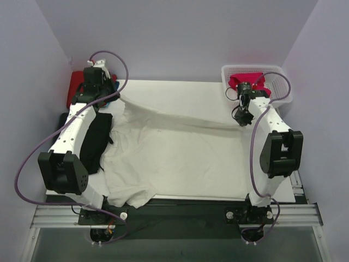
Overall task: Fold and stack the t-shirts
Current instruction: Fold the flattened tshirt in 1/3 of the way
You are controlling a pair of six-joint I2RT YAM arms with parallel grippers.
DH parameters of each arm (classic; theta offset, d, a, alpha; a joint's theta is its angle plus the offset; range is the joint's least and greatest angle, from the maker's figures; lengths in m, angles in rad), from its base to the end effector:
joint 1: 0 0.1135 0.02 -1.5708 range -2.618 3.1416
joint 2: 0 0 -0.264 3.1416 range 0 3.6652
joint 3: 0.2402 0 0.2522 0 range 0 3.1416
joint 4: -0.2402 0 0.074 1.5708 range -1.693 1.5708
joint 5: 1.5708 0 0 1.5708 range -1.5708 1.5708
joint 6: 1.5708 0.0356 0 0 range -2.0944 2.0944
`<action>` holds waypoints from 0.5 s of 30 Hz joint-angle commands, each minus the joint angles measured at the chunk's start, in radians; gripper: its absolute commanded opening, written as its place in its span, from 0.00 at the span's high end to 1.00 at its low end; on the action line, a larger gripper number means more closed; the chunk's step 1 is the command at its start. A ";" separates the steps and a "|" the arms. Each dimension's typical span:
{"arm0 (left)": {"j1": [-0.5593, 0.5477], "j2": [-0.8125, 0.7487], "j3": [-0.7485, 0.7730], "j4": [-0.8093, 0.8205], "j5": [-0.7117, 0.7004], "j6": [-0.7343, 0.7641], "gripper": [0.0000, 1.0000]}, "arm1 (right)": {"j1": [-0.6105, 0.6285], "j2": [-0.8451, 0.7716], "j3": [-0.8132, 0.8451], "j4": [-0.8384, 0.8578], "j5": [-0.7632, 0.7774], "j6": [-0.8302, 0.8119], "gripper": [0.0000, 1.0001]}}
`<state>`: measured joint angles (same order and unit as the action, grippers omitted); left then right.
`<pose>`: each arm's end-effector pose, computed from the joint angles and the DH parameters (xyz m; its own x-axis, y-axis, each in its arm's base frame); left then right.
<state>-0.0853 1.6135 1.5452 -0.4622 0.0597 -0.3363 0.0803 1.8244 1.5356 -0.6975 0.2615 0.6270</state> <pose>0.3727 -0.0340 0.3650 -0.5209 -0.2861 -0.8043 -0.0377 0.9490 -0.3131 0.3974 0.0227 0.2664 -0.6352 0.5175 -0.5733 0.5401 0.8282 0.1491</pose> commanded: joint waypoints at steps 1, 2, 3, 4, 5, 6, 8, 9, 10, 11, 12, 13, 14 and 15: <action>0.007 -0.089 -0.055 -0.041 -0.050 0.031 1.00 | 0.010 -0.100 -0.095 -0.020 0.008 0.034 1.00; 0.007 -0.124 -0.097 -0.055 -0.052 0.033 1.00 | 0.016 -0.115 -0.120 -0.017 0.004 0.039 1.00; 0.007 -0.141 -0.117 -0.065 -0.052 0.033 1.00 | 0.021 -0.138 -0.155 -0.017 0.005 0.043 1.00; 0.007 -0.173 -0.135 -0.075 -0.052 0.033 1.00 | 0.022 -0.152 -0.176 -0.016 0.005 0.046 1.00; 0.007 -0.188 -0.176 -0.091 -0.052 0.033 1.00 | 0.027 -0.165 -0.193 -0.016 0.007 0.048 1.00; 0.007 -0.207 -0.198 -0.098 -0.051 0.030 1.00 | 0.035 -0.184 -0.209 -0.016 0.004 0.053 1.00; 0.007 -0.253 -0.261 -0.119 -0.075 0.026 1.00 | 0.045 -0.204 -0.258 -0.016 0.002 0.059 1.00; 0.007 -0.270 -0.287 -0.125 -0.075 0.022 1.00 | 0.050 -0.224 -0.278 -0.016 0.002 0.062 1.00; 0.007 -0.302 -0.310 -0.131 -0.078 0.020 1.00 | 0.062 -0.234 -0.310 -0.016 -0.001 0.068 1.00; 0.007 -0.316 -0.330 -0.141 -0.080 0.016 1.00 | 0.070 -0.240 -0.327 -0.016 -0.001 0.071 1.00; 0.007 -0.331 -0.377 -0.145 -0.080 0.008 1.00 | 0.076 -0.253 -0.342 -0.016 0.001 0.071 1.00; 0.007 -0.358 -0.398 -0.151 -0.080 0.005 1.00 | 0.093 -0.257 -0.373 -0.016 0.001 0.077 1.00; 0.007 -0.372 -0.421 -0.159 -0.080 -0.006 1.00 | 0.099 -0.260 -0.385 -0.014 0.002 0.080 1.00; 0.006 -0.386 -0.459 -0.162 -0.083 -0.009 1.00 | 0.105 -0.261 -0.397 -0.014 0.001 0.083 1.00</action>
<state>-0.0837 1.2789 1.1400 -0.5976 0.0006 -0.3325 0.1638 1.5951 1.1748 -0.6785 0.2455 0.6819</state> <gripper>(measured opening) 0.030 0.026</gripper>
